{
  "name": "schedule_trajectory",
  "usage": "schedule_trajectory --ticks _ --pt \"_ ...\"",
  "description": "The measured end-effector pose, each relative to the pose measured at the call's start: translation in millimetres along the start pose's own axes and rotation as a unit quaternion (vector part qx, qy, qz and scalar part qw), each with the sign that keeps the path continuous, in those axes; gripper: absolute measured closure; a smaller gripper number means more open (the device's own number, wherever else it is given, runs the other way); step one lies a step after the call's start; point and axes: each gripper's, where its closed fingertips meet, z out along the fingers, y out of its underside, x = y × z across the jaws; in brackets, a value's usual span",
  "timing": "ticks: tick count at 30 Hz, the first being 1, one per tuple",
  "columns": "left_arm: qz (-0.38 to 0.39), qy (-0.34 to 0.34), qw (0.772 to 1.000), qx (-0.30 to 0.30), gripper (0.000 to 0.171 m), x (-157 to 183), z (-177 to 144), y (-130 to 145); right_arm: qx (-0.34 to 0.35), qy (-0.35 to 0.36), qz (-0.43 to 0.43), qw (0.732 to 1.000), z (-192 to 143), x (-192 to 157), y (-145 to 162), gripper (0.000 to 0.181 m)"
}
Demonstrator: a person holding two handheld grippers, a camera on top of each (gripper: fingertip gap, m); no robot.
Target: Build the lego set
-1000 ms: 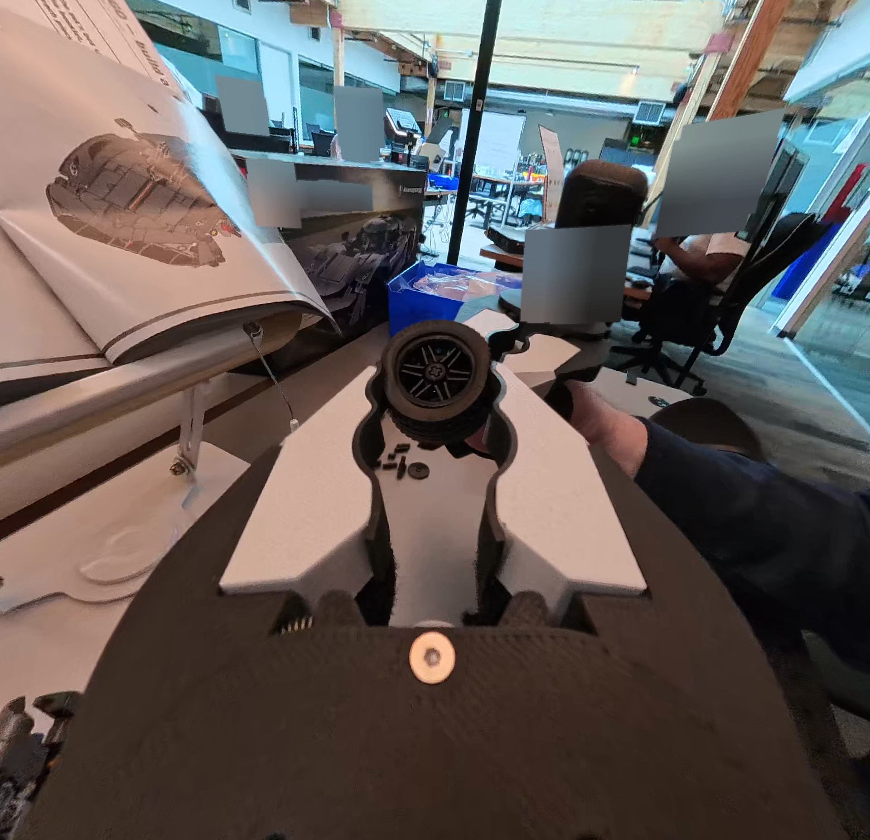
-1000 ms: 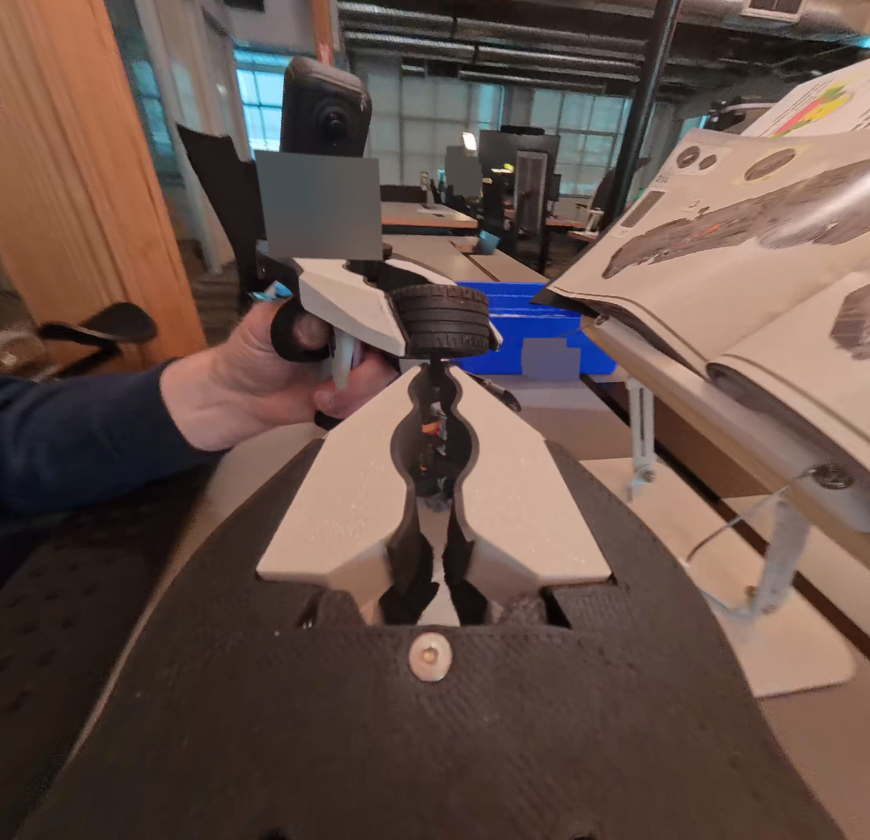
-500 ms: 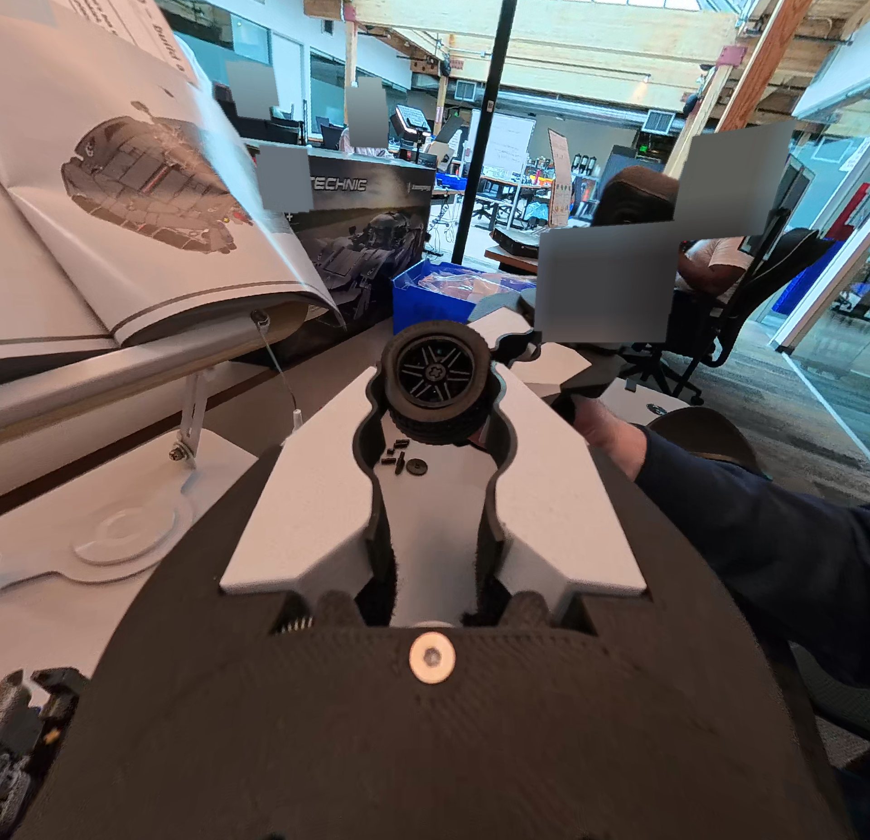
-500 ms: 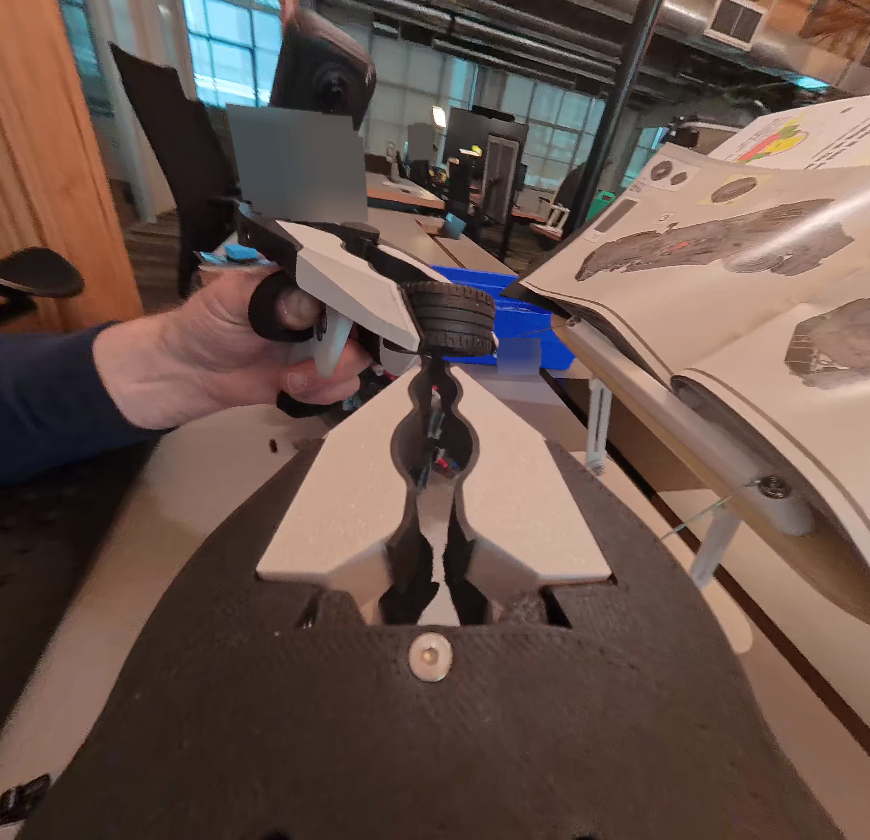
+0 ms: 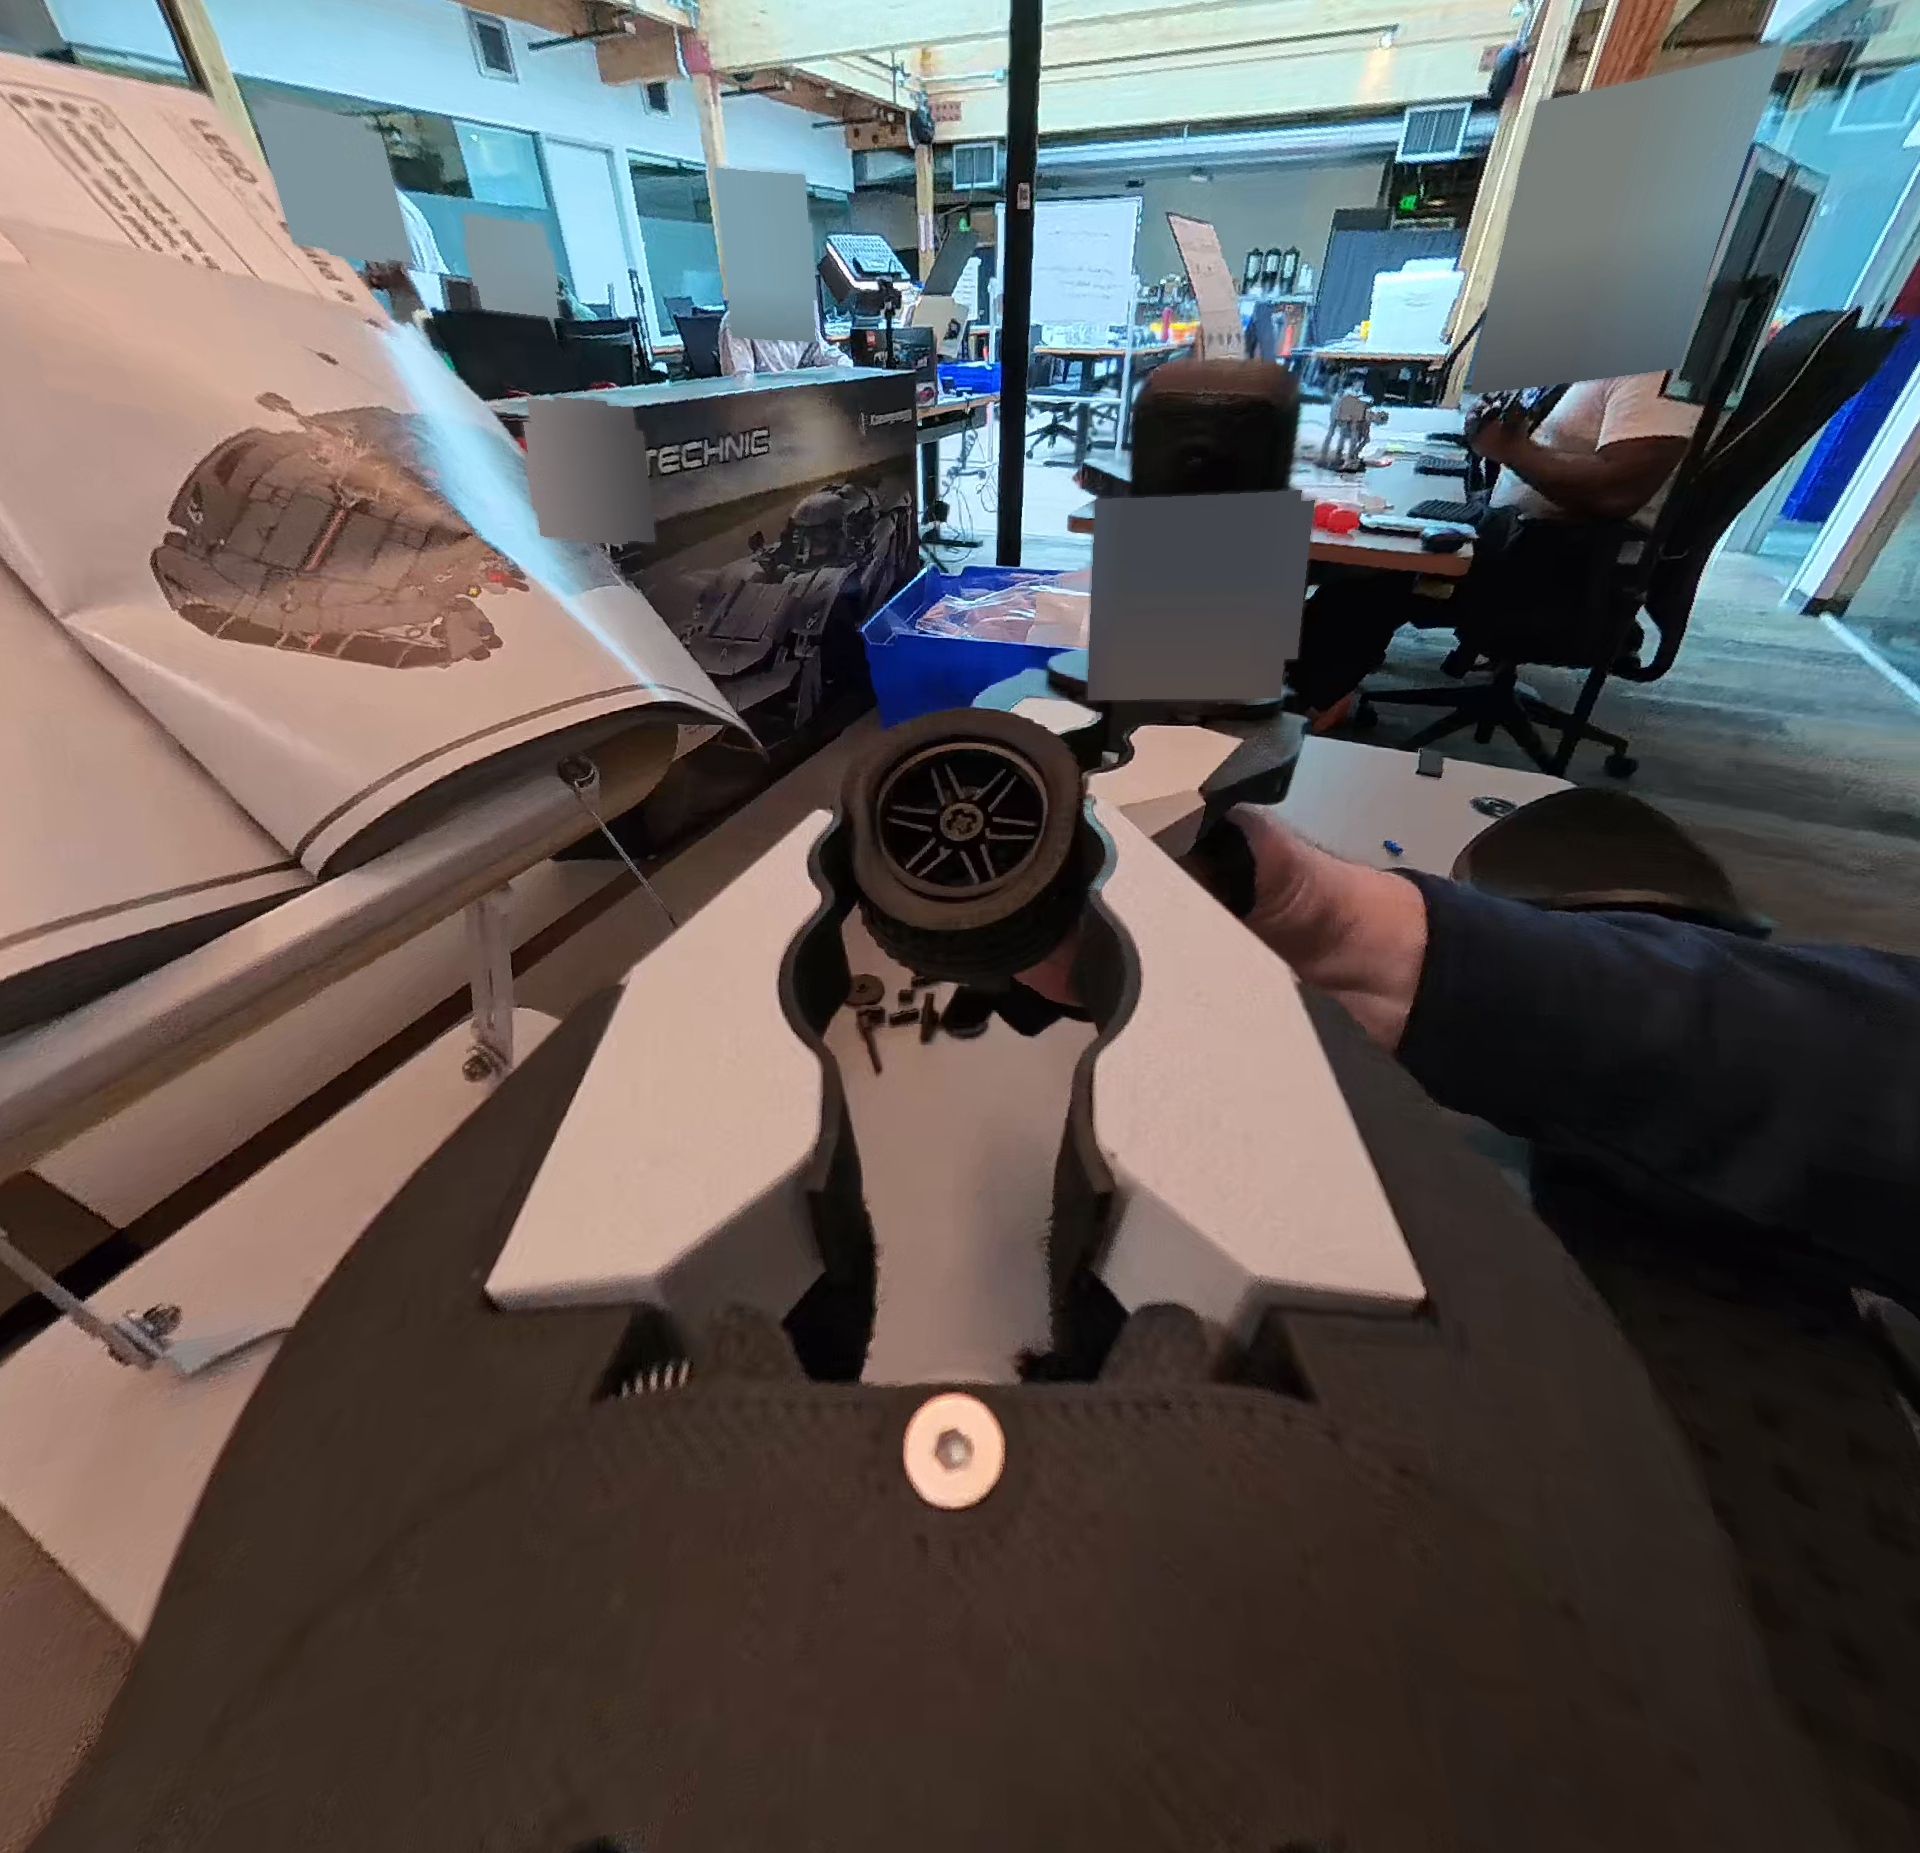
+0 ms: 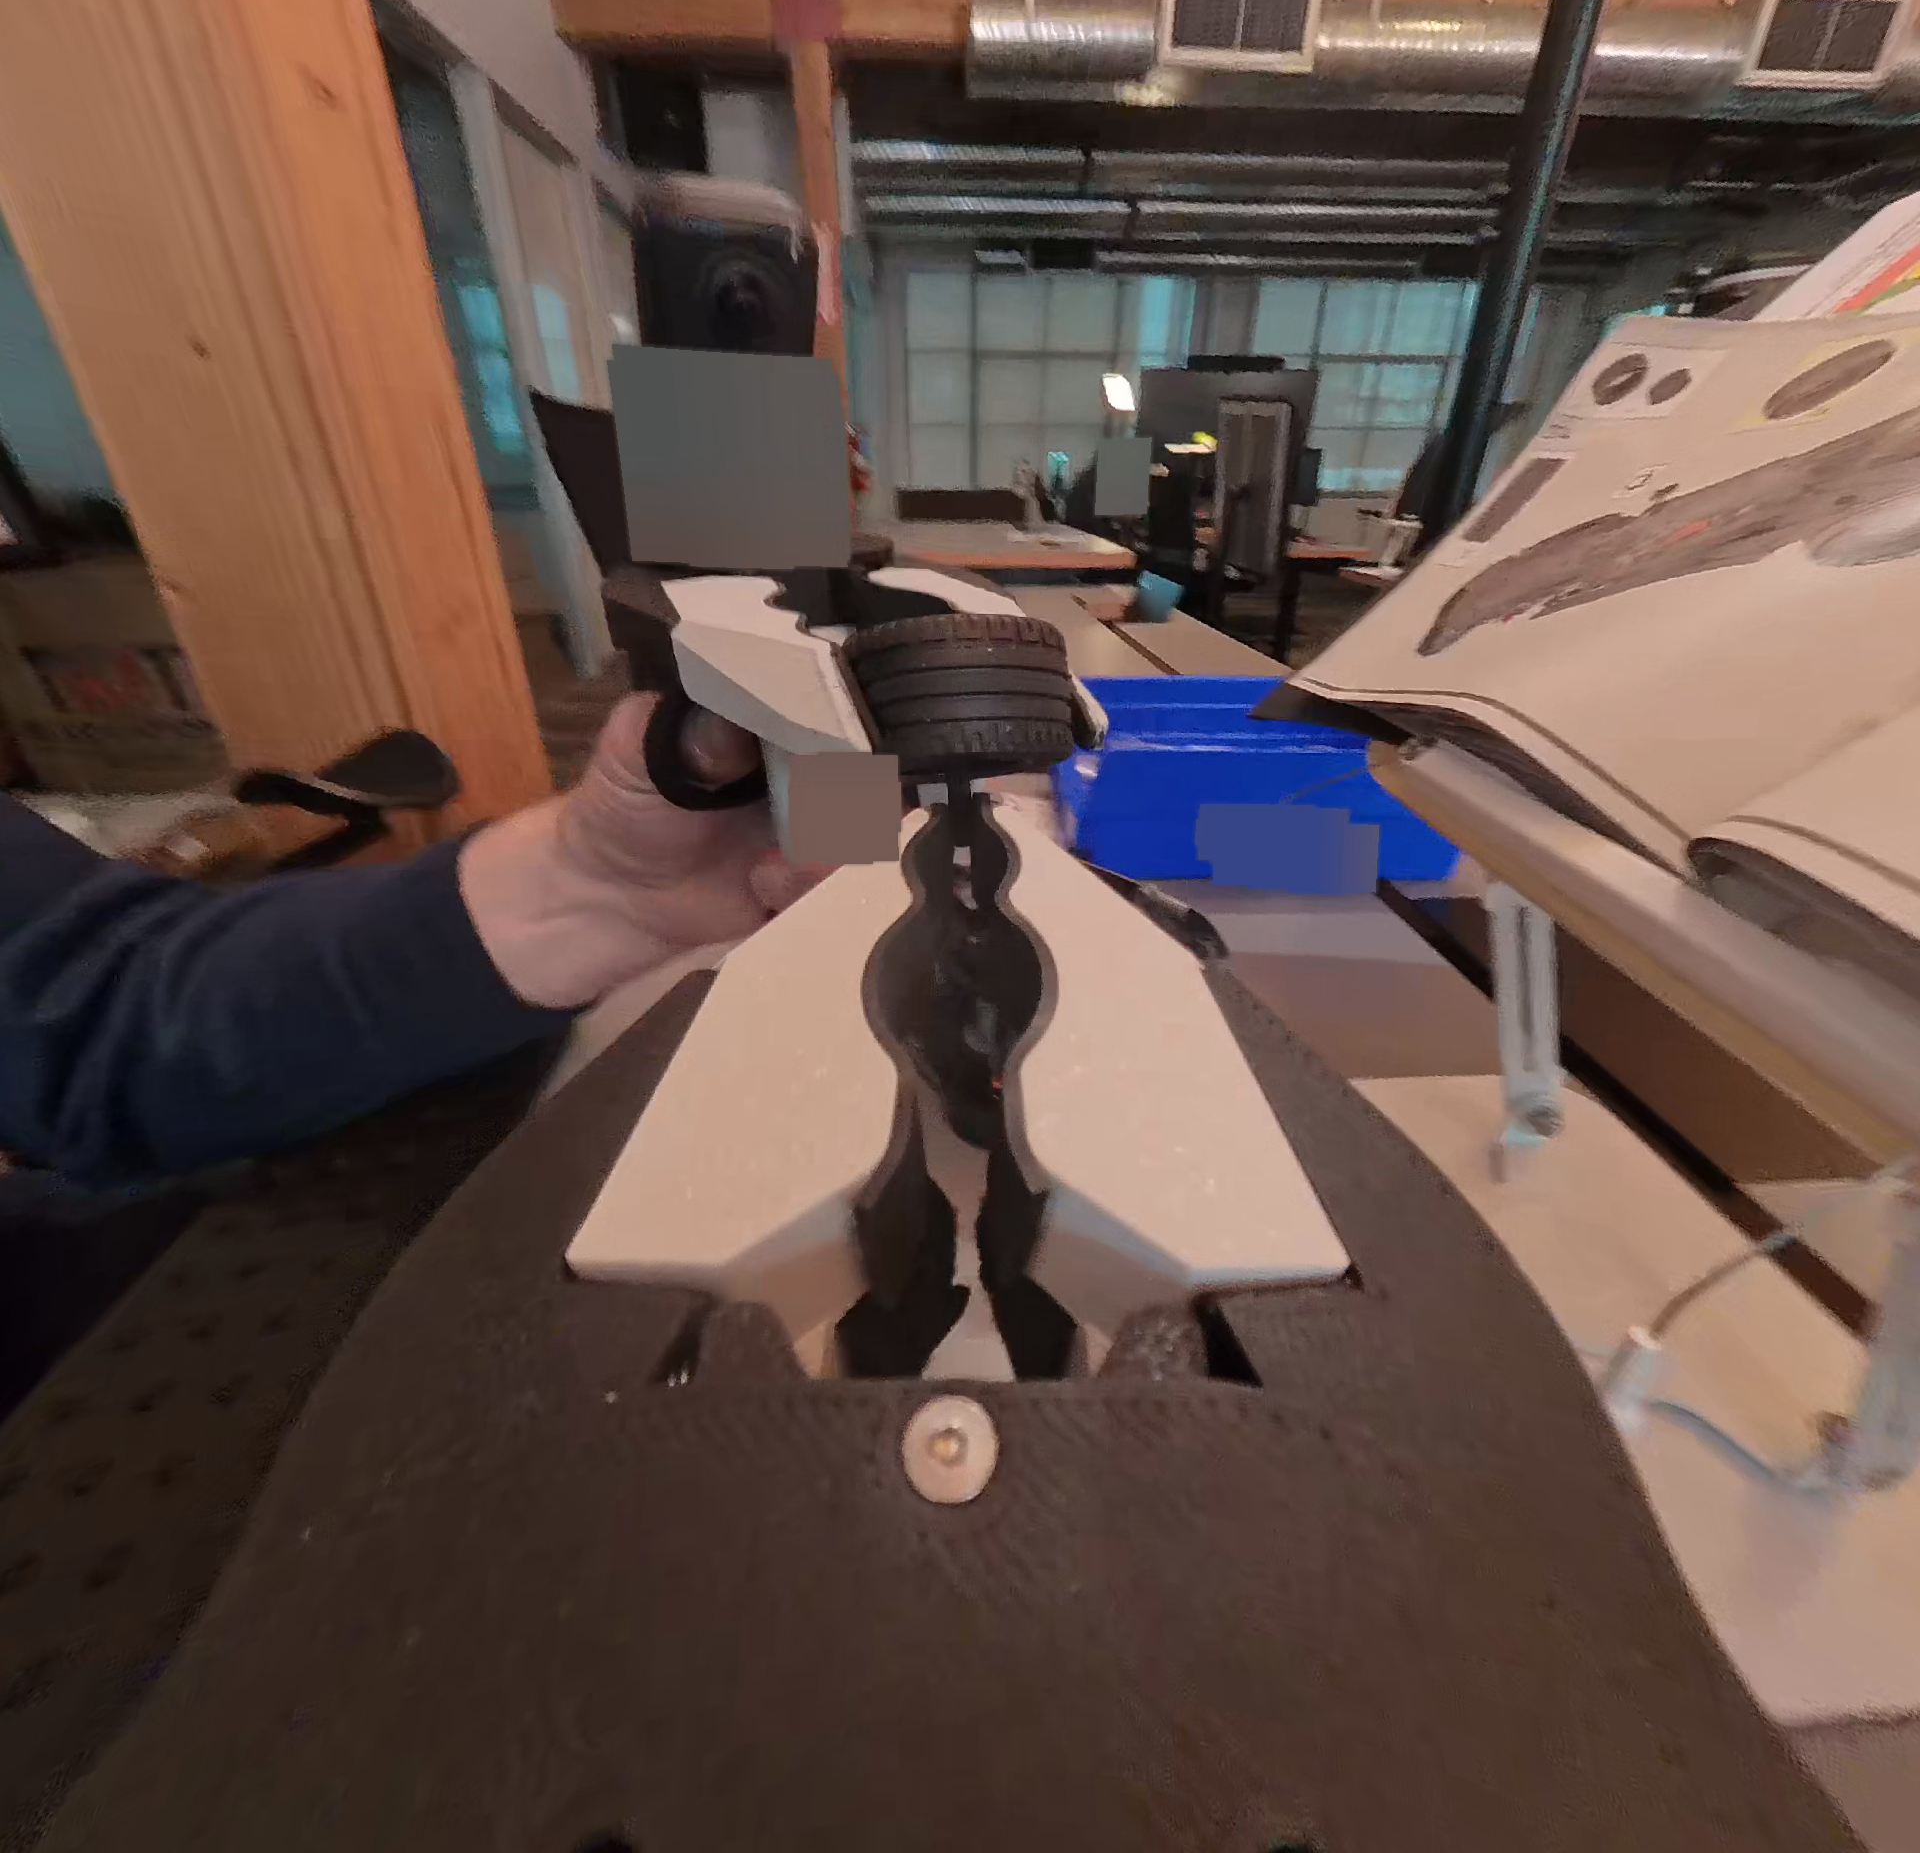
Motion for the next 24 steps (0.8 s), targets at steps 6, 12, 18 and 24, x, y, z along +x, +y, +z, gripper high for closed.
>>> schedule_trajectory --ticks 6,12,18,24 --pt "-0.022 0.023 0.999 0.011 0.133 5.3 -3.2 -8.8 -0.005 0.026 -0.047 0.999 0.7 -4.8 -10.2 0.181" --pt "0.052 -0.011 0.999 -0.008 0.133 6.6 -1.6 -5.5 0.008 0.002 -0.019 1.0 -0.7 -4.9 -7.6 0.18" --pt "0.083 -0.032 0.996 0.006 0.134 7.5 -2.6 -9.6 0.039 -0.018 0.008 0.999 -1.2 -6.1 -10.7 0.179" --pt "0.15 -0.065 0.987 -0.001 0.134 11.4 -1.6 -13.0 0.06 -0.041 0.033 0.997 -3.0 -8.5 -14.5 0.179"
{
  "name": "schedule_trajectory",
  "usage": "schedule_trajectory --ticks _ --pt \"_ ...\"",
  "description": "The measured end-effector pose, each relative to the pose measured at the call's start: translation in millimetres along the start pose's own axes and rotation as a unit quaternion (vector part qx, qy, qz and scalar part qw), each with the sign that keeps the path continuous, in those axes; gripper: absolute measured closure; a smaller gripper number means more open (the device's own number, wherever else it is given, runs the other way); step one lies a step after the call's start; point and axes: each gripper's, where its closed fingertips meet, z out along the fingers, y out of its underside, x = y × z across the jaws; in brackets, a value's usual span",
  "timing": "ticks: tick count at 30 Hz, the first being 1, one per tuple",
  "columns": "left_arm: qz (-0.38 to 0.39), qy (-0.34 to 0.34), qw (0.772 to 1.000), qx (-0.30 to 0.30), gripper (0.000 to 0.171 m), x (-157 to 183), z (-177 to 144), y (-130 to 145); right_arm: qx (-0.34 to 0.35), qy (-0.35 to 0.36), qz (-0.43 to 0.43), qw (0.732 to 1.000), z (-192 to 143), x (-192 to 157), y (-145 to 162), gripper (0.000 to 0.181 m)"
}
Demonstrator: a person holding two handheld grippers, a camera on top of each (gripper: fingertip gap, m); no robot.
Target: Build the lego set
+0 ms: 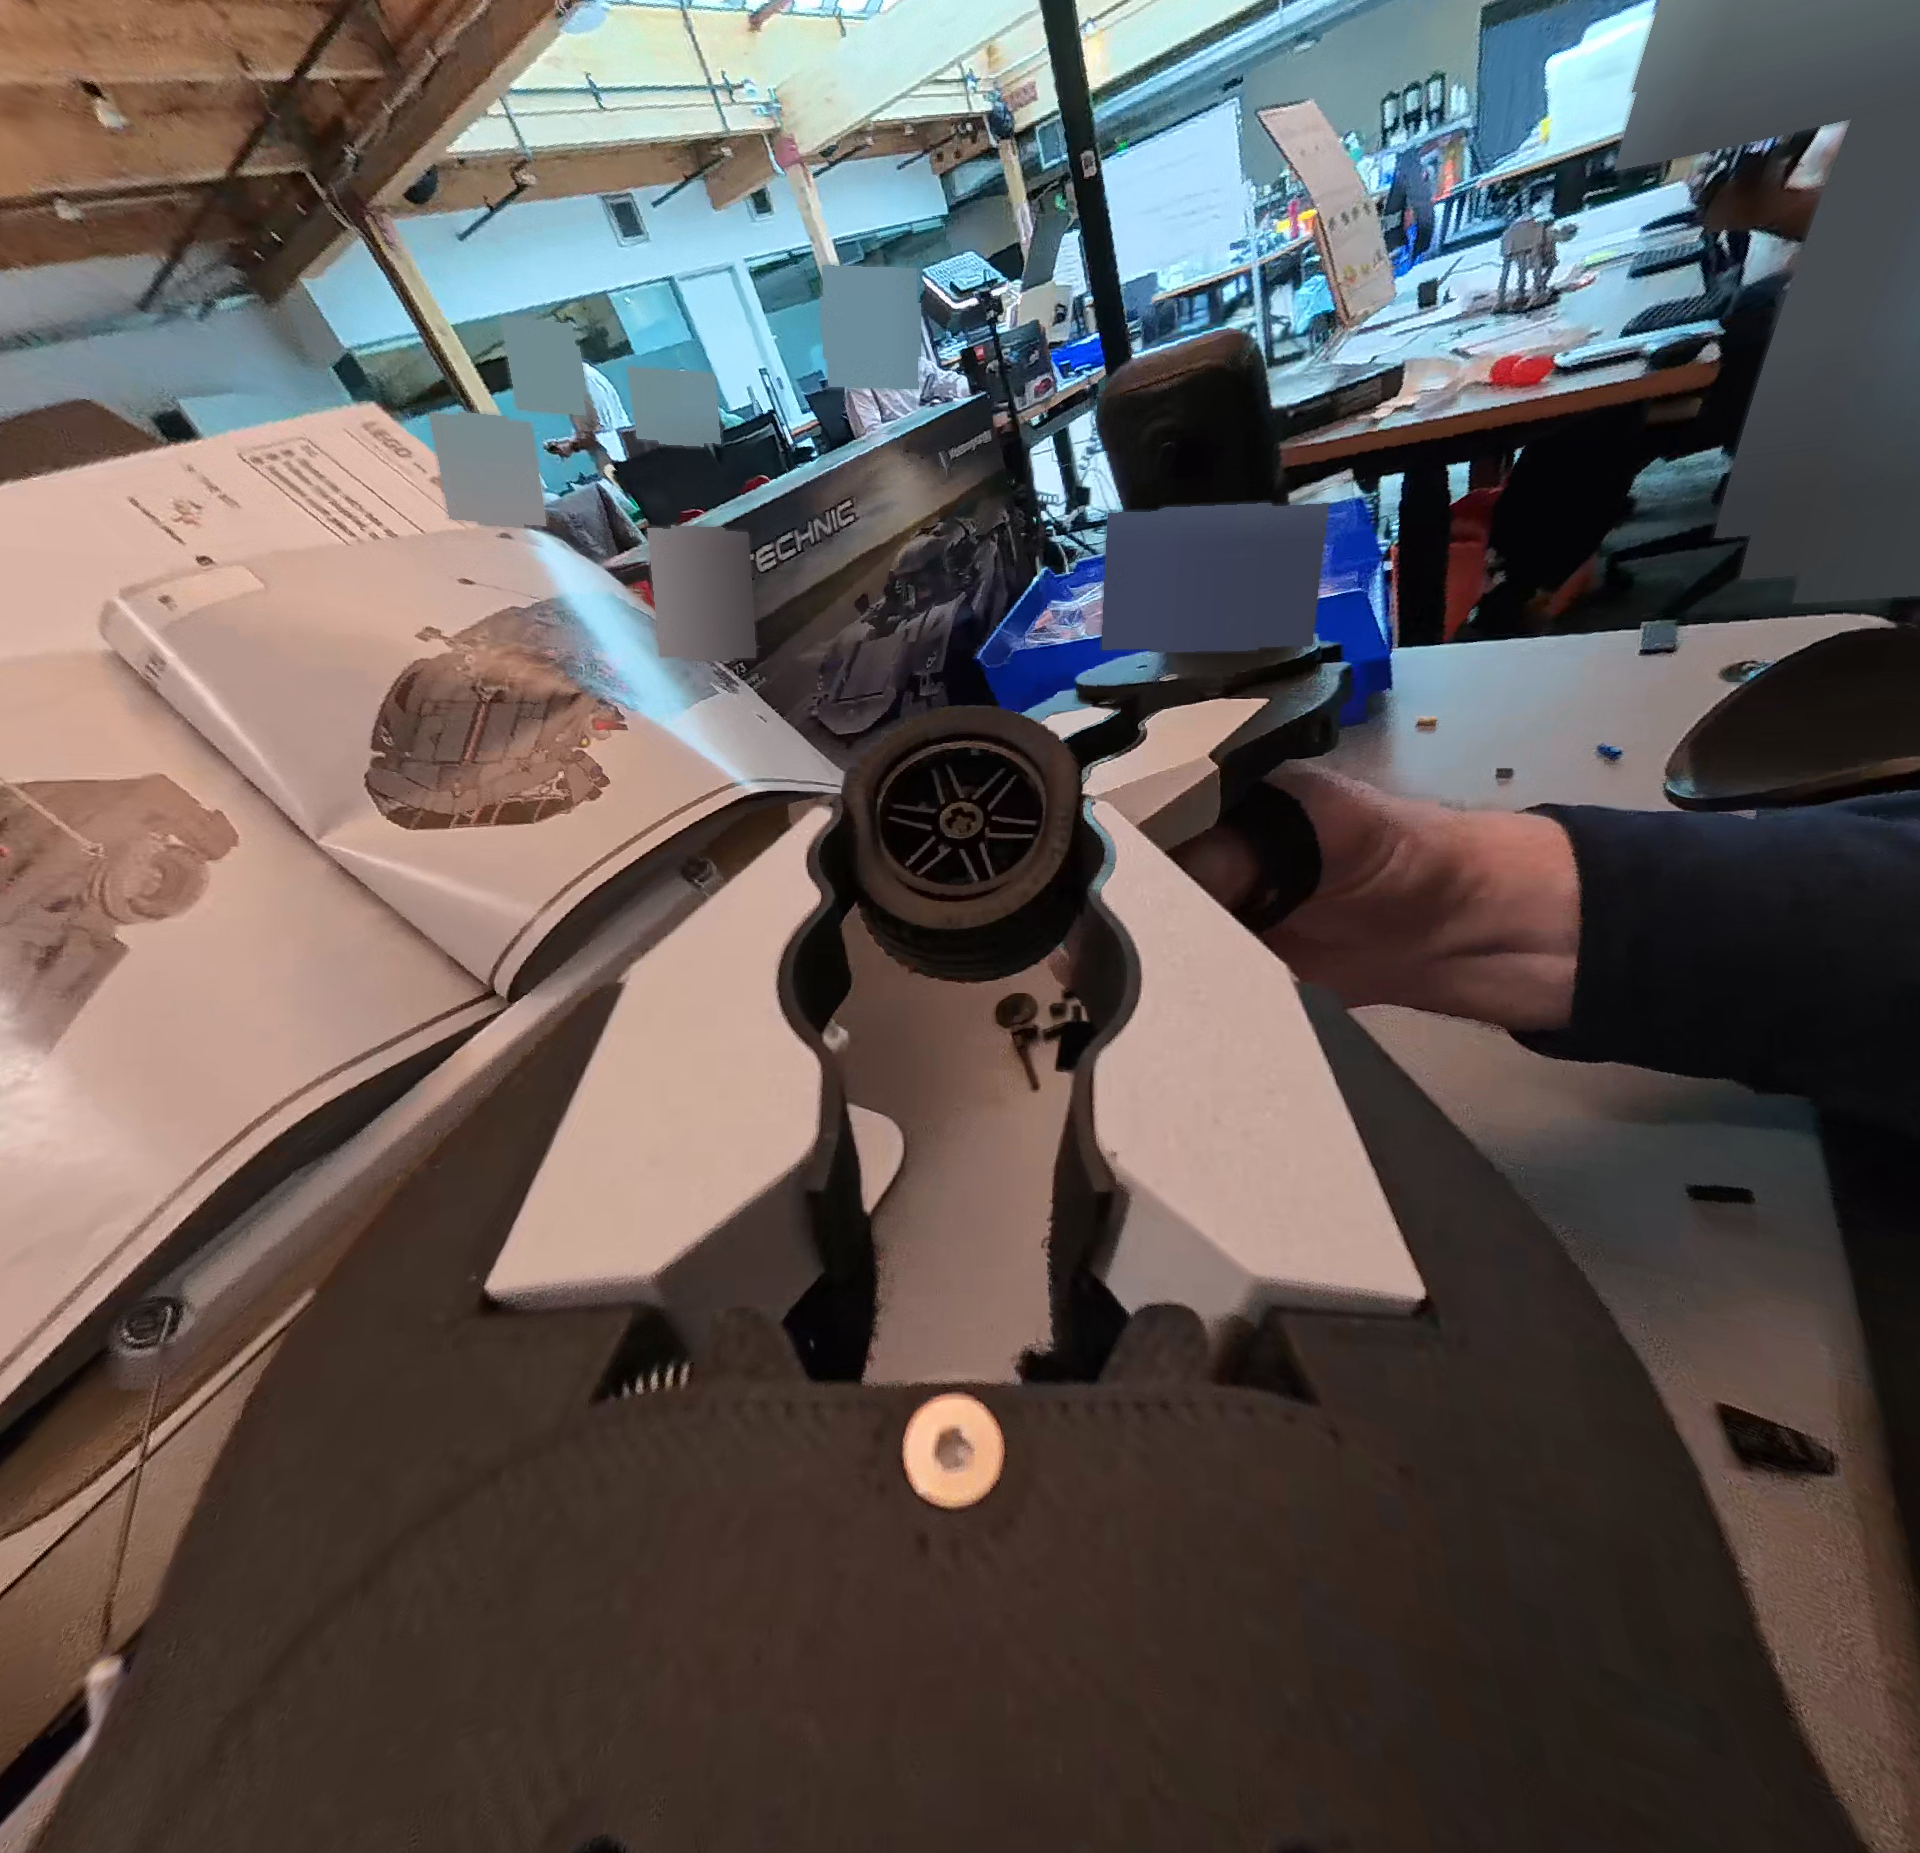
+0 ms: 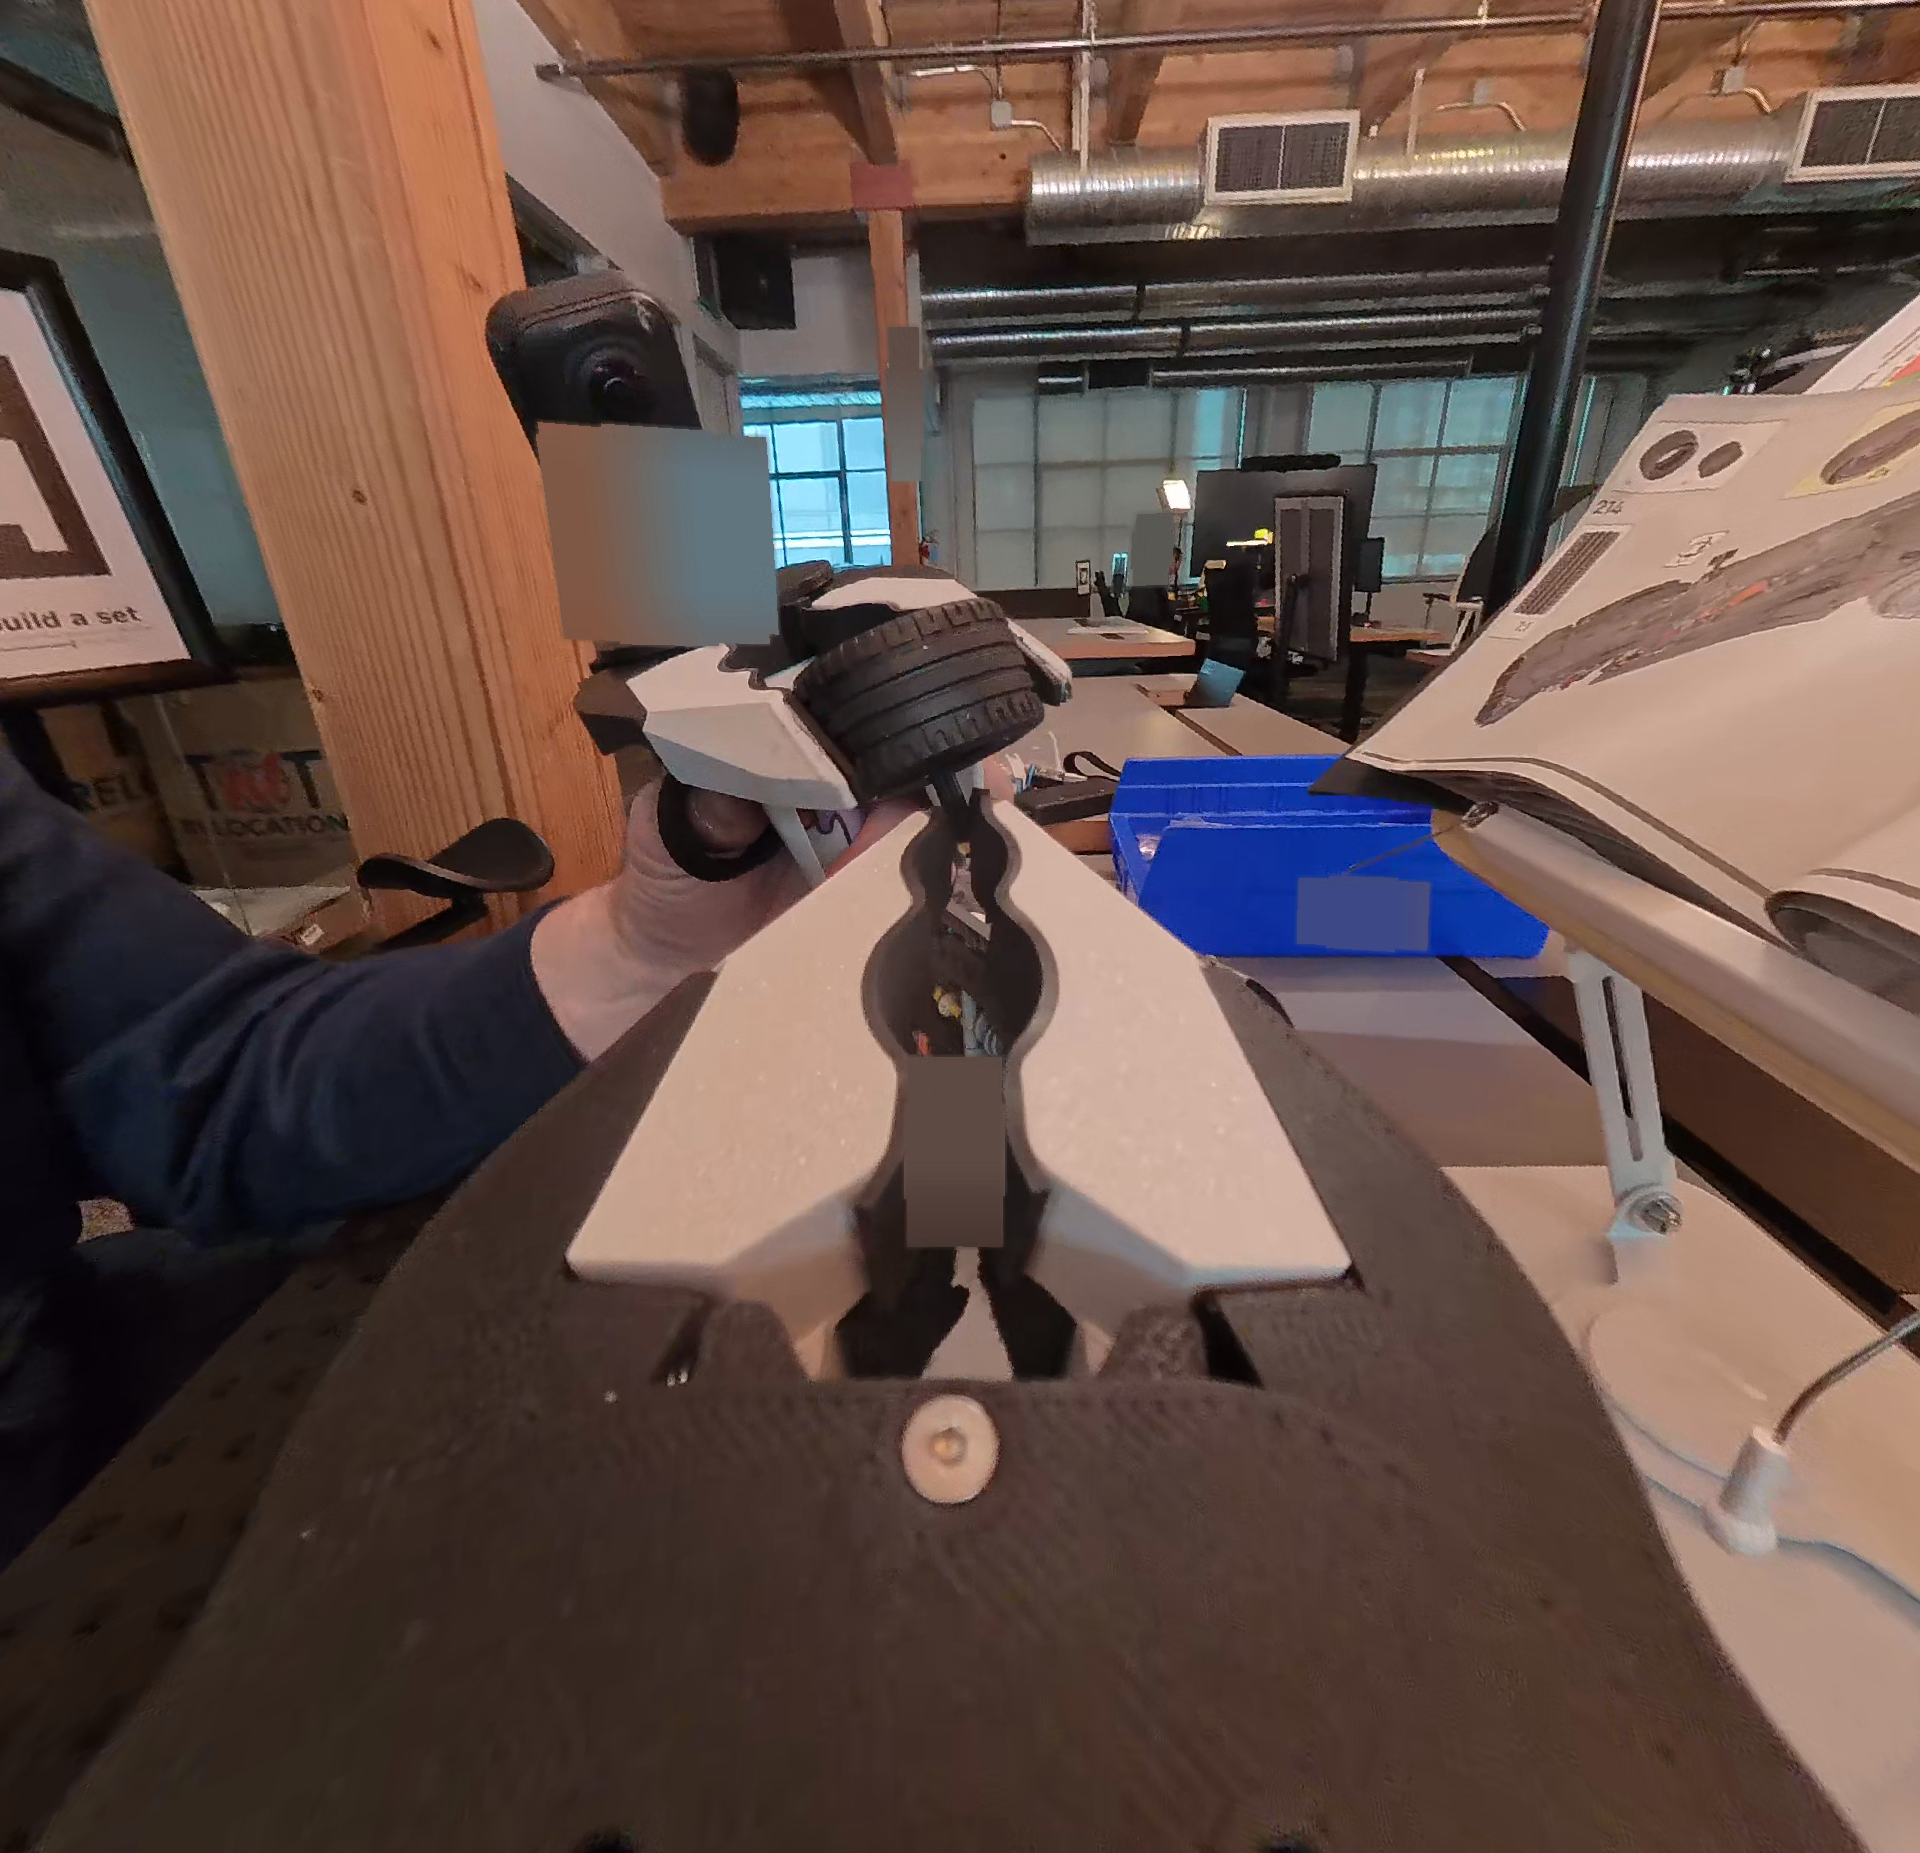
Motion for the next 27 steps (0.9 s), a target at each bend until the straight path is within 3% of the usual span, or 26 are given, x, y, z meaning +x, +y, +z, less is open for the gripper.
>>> schedule_trajectory --ticks 14,21,27 --pt "-0.144 0.073 0.986 0.048 0.134 2.2 0.3 -4.3 -0.045 0.039 -0.097 0.993 -5.0 -2.6 -2.0 0.18" --pt "-0.051 -0.013 0.999 0.01 0.134 -5.8 4.1 2.1 -0.02 0.035 -0.038 0.998 -3.6 5.7 0.9 0.179" --pt "-0.097 0.017 0.995 0.026 0.134 -4.7 3.0 0.6 -0.028 0.034 -0.057 0.997 -4.0 3.5 1.3 0.179"
